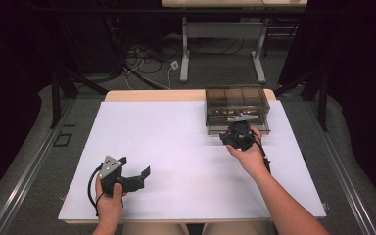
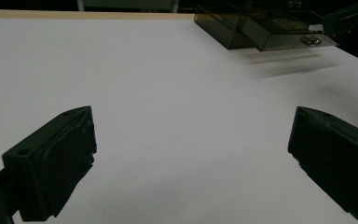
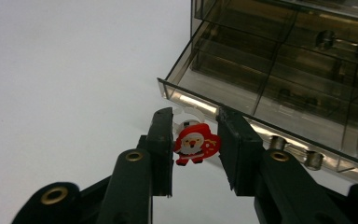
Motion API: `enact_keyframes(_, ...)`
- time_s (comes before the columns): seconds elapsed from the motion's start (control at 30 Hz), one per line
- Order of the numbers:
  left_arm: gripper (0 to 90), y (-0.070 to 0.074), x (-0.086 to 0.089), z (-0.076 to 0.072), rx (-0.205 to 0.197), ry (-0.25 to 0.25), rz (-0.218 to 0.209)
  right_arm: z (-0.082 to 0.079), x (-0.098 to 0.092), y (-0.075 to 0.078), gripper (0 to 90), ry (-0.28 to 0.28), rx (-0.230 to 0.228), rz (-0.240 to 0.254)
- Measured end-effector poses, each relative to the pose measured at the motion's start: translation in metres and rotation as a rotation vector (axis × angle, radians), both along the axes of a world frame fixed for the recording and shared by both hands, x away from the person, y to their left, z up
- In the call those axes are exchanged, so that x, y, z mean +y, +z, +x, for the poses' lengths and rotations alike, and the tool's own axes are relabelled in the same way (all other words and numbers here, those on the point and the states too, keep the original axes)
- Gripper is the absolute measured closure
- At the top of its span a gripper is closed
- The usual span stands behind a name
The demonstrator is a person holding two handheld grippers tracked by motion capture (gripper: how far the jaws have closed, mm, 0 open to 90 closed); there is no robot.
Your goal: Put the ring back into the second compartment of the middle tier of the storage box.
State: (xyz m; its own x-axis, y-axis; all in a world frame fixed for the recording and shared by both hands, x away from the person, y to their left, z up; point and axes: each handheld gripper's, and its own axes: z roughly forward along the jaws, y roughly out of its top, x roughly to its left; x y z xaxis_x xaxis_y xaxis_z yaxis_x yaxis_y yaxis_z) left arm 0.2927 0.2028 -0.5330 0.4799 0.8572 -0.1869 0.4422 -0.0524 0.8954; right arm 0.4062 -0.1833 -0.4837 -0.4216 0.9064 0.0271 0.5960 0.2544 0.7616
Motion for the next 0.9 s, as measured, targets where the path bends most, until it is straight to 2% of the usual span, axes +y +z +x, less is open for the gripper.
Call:
enact_keyframes(0.43,1.2,0.0,0.0,0.0,0.002,0.0,0.0,0.009,-0.009,0.016,66.9,-0.03,-0.011,-0.016)
enact_keyframes(0.9,1.2,0.0,0.0,0.0,0.002,0.0,0.0,0.022,-0.019,0.02,67.0,-0.076,-0.006,-0.047)
